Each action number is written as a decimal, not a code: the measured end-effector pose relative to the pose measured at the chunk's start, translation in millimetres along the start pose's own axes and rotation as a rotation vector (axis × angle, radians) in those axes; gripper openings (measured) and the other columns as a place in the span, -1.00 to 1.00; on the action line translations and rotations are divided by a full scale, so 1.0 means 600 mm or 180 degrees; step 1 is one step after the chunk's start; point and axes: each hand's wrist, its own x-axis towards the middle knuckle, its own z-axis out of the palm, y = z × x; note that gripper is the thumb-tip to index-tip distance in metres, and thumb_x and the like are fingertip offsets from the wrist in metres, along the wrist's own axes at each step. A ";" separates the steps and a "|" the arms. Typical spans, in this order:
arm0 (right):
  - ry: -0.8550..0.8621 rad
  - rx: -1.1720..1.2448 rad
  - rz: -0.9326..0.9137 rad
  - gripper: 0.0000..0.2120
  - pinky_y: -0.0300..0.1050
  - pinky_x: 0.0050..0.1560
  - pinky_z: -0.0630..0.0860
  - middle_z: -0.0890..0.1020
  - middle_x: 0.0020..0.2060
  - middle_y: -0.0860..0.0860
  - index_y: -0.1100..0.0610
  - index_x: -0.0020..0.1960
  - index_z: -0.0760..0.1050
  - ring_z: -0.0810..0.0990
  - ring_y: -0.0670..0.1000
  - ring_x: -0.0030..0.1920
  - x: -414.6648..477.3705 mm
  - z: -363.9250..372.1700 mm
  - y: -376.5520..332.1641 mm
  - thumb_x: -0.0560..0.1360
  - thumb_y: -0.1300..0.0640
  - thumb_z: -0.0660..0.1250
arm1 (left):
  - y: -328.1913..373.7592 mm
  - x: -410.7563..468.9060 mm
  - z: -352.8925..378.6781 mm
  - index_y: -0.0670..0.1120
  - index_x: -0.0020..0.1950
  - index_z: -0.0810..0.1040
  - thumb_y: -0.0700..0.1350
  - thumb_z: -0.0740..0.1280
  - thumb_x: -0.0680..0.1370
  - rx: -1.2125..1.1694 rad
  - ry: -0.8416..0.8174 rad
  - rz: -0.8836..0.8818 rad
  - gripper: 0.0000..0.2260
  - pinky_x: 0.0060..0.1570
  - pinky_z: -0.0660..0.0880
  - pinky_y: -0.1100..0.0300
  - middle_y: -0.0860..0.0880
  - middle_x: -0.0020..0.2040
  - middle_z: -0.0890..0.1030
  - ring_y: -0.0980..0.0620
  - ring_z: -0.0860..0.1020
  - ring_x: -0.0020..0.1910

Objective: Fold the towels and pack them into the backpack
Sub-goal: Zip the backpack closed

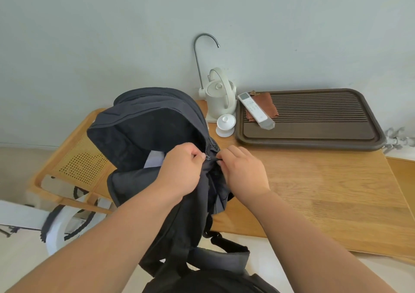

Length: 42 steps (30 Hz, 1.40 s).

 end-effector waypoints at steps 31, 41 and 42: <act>-0.1349 0.0676 -0.0300 -0.75 -0.09 0.03 0.50 0.51 0.08 -0.11 0.01 0.21 0.56 0.55 -0.03 0.03 0.047 -0.082 -0.020 0.55 -0.01 0.37 | -0.014 -0.035 0.006 -0.09 -0.19 0.56 -0.10 0.34 0.61 -0.1491 -0.0250 -0.0640 -0.81 -0.35 0.33 0.20 0.09 -0.45 0.45 0.15 0.35 -0.45; -0.0518 0.0530 0.0112 -0.76 -0.07 -0.32 0.30 0.45 -0.28 -0.08 0.02 -0.20 0.31 0.43 0.02 -0.24 0.045 -0.079 -0.021 0.51 0.04 0.36 | -0.011 -0.056 -0.001 -0.12 -0.20 0.54 -0.08 0.32 0.63 -0.1376 0.0449 -0.0481 -0.77 -0.38 0.34 0.26 0.11 -0.46 0.44 0.15 0.36 -0.47; -0.0493 0.0465 0.0220 -0.78 -0.07 -0.32 0.30 0.46 -0.28 -0.07 0.03 -0.20 0.31 0.43 0.04 -0.24 0.049 -0.083 -0.012 0.51 0.06 0.34 | -0.009 -0.061 -0.013 -0.11 -0.20 0.53 -0.07 0.32 0.63 -0.1219 0.0531 -0.0351 -0.78 -0.39 0.33 0.29 0.11 -0.45 0.47 0.14 0.40 -0.46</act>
